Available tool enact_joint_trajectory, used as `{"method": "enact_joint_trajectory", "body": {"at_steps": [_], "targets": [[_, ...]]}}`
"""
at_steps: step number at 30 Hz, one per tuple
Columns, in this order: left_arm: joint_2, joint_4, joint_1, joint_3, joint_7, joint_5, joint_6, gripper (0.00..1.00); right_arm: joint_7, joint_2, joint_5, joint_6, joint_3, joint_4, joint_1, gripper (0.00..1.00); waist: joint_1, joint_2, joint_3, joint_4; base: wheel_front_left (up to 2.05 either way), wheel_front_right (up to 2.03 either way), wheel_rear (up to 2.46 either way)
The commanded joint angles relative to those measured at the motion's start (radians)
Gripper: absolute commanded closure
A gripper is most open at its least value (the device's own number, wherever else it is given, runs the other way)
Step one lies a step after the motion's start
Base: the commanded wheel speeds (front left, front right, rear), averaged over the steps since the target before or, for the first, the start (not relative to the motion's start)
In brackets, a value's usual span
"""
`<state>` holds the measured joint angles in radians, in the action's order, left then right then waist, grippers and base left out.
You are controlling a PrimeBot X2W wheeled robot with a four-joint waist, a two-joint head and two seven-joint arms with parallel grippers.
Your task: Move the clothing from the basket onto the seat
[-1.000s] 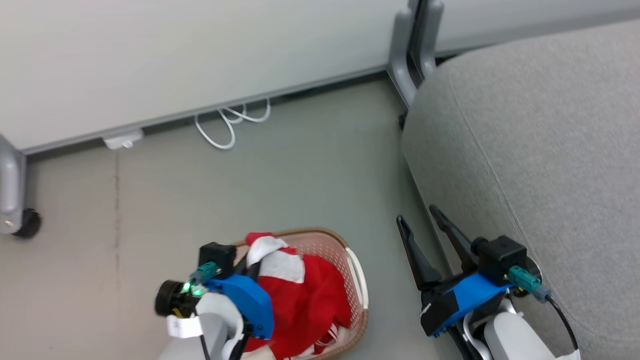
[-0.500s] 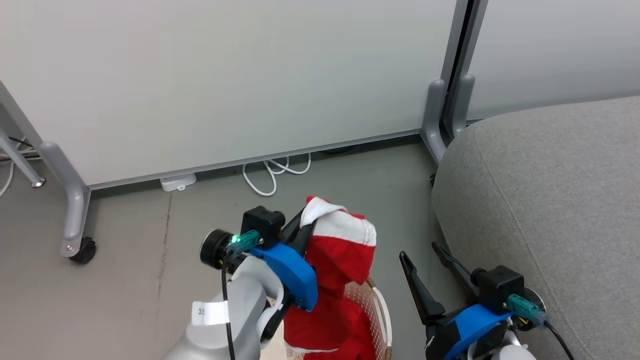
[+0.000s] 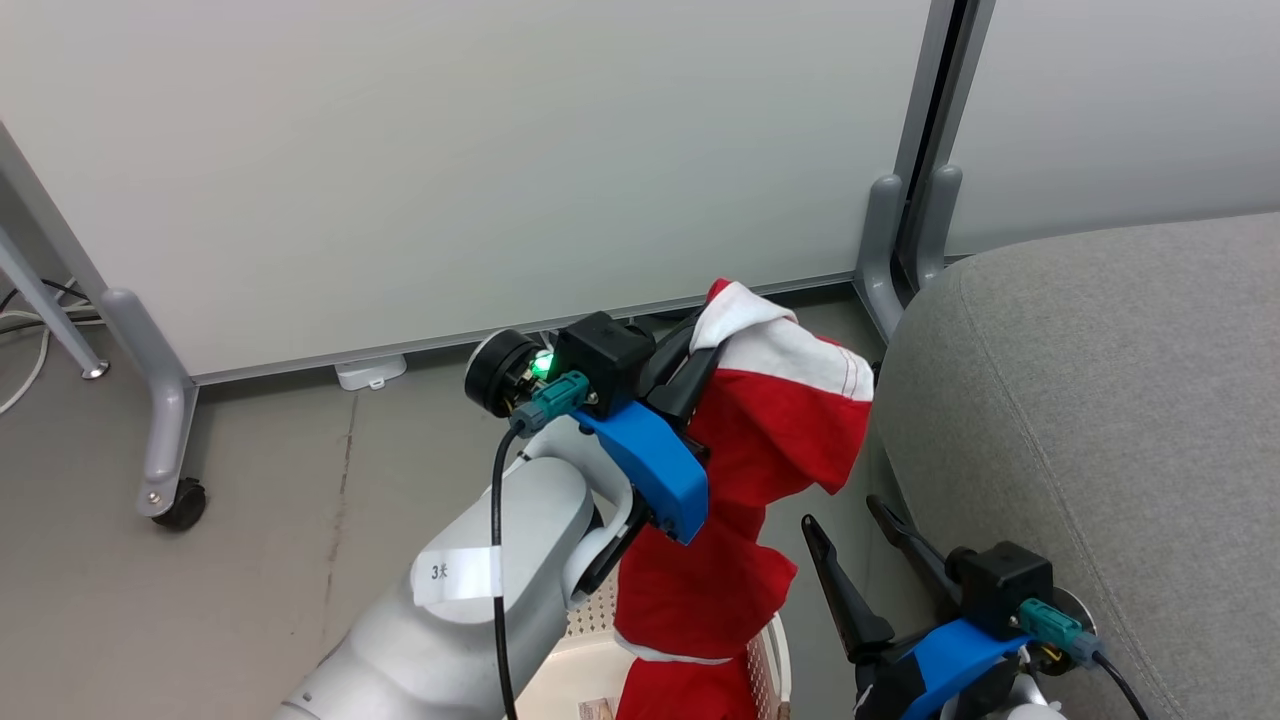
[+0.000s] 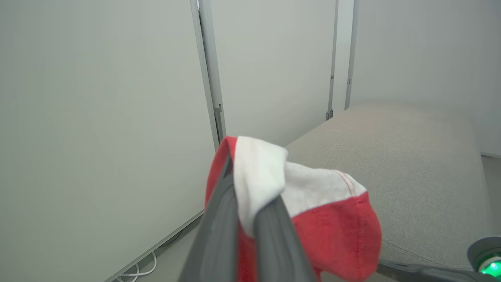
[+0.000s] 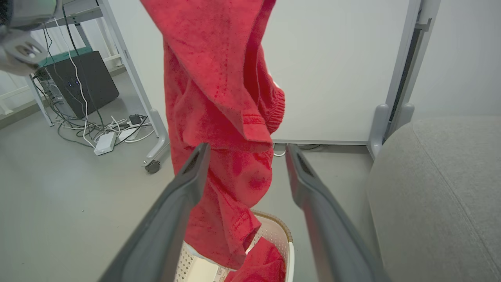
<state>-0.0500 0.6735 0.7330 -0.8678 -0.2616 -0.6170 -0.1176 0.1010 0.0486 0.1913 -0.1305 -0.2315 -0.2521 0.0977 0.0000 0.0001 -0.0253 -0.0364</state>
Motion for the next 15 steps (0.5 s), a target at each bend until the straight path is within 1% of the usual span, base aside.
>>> {"method": "enact_joint_trajectory", "body": {"at_steps": [1,7,15], "targets": [[-0.001,-0.009,0.024,-0.014,-0.005,-0.016,0.007,1.00,0.001,0.003,0.005,0.000,0.001,0.004,-0.011,0.00,0.0000,-0.0001,0.001,0.002,0.00,0.00,0.00],[-0.001,-0.022,0.057,-0.044,-0.005,-0.044,0.022,1.00,0.002,0.003,0.009,0.000,0.001,0.006,-0.015,0.00,0.0000,-0.0001,0.003,0.003,0.00,0.00,0.00],[-0.001,-0.016,0.048,-0.065,-0.005,-0.062,0.027,1.00,-0.001,0.003,0.008,0.000,0.000,0.009,-0.014,0.00,0.0000,-0.0001,0.004,0.001,0.00,0.00,0.00]]}}
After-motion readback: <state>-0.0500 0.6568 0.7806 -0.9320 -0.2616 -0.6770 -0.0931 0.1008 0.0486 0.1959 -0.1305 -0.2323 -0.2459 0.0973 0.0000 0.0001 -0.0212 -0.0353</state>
